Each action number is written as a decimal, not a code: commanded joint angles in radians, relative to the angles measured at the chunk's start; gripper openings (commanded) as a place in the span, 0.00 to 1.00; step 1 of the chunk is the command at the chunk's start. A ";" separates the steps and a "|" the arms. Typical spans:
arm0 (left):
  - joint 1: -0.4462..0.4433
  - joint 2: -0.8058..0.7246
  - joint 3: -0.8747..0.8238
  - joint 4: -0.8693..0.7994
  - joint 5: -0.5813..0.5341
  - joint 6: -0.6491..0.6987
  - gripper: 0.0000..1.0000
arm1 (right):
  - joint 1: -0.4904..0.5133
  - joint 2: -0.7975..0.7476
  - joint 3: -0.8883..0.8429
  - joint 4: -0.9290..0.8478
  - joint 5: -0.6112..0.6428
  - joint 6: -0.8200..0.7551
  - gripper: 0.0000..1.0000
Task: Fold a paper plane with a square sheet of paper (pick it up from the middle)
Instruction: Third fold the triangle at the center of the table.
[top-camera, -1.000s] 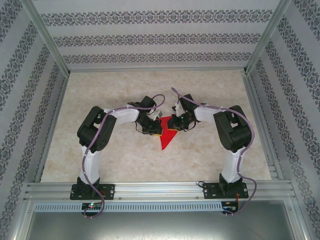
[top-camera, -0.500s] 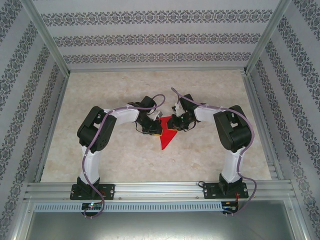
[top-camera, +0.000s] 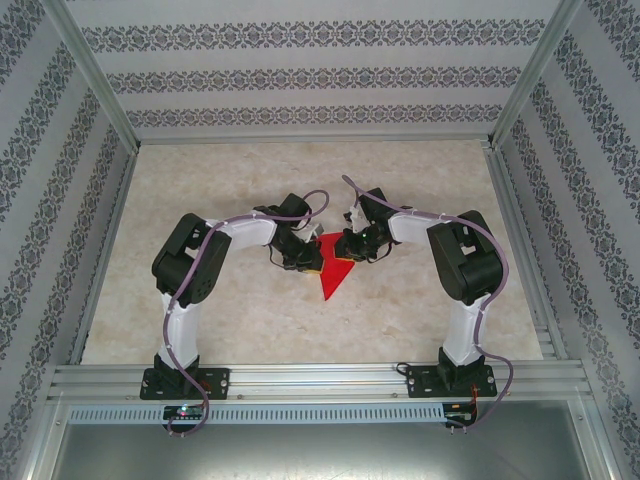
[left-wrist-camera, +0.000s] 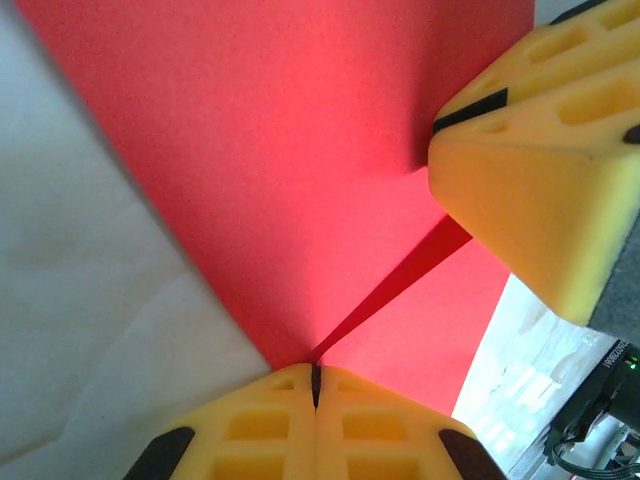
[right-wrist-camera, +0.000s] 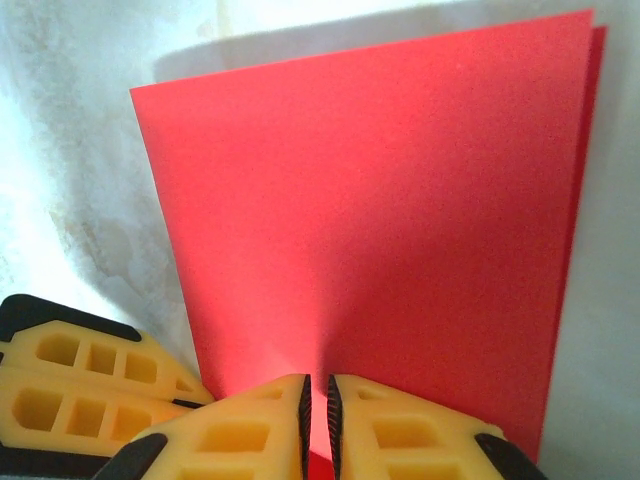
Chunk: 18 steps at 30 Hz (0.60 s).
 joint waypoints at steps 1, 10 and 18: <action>-0.005 -0.042 -0.016 -0.020 -0.005 -0.007 0.05 | -0.006 0.022 -0.006 -0.051 0.062 -0.022 0.16; -0.005 0.003 0.014 -0.032 -0.016 0.000 0.05 | -0.005 0.013 -0.011 -0.051 0.054 -0.024 0.16; -0.005 0.022 0.043 -0.041 -0.017 0.013 0.06 | 0.001 0.013 -0.011 -0.045 0.045 -0.020 0.16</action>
